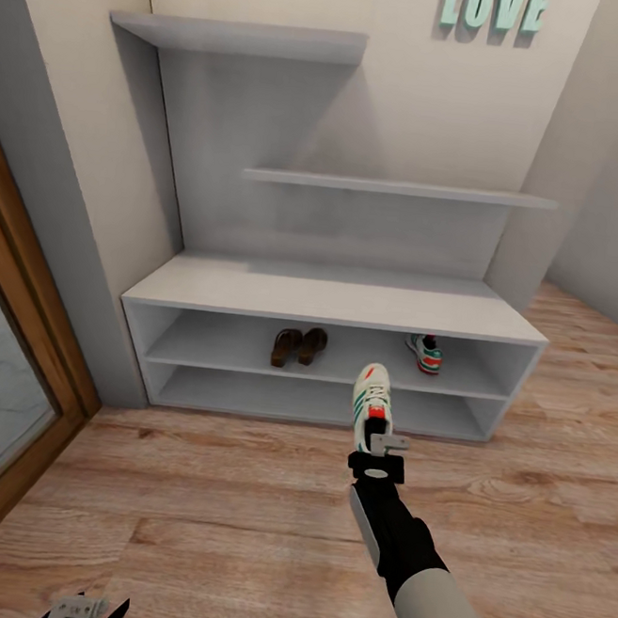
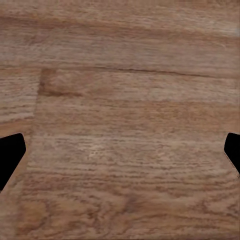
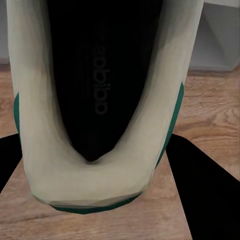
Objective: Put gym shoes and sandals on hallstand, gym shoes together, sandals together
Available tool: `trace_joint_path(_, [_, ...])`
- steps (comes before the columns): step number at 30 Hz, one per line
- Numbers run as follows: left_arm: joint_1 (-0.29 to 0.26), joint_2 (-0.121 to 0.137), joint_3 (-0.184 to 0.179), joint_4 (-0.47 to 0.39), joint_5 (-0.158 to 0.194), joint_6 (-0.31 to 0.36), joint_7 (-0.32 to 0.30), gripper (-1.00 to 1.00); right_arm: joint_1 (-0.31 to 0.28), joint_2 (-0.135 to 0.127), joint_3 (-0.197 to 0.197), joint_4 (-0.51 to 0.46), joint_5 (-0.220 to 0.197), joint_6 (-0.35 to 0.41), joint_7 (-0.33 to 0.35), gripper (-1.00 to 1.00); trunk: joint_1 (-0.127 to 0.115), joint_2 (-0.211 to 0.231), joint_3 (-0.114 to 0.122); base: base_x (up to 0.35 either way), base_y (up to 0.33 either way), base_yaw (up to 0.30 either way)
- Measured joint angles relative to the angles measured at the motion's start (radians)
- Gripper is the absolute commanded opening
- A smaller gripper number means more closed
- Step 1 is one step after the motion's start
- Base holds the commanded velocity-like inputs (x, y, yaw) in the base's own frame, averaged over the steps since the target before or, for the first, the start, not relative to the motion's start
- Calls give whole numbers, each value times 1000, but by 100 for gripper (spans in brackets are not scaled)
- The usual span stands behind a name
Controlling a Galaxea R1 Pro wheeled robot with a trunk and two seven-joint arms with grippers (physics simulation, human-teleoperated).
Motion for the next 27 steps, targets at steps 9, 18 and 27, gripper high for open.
trace_joint_path(9, [0, 0, -1, 0, 0, 0, 0, 100, 0, 0, -2, -1, 0, 0, 0, -100, 0, 0, 0, 258, -142, 0])
trace_joint_path(18, [0, 0, -1, 0, 0, 0, 0, 100, 0, 0, -1, -2, -1, -1, 0, -100, 0, 0, 0, 274, -156, -4])
trace_joint_path(27, [0, 0, -1, 0, 0, -1, 0, 100, 0, 0, 1, -7, 0, 1, -1, -100, 0, 0, 0, 65, -31, -112])
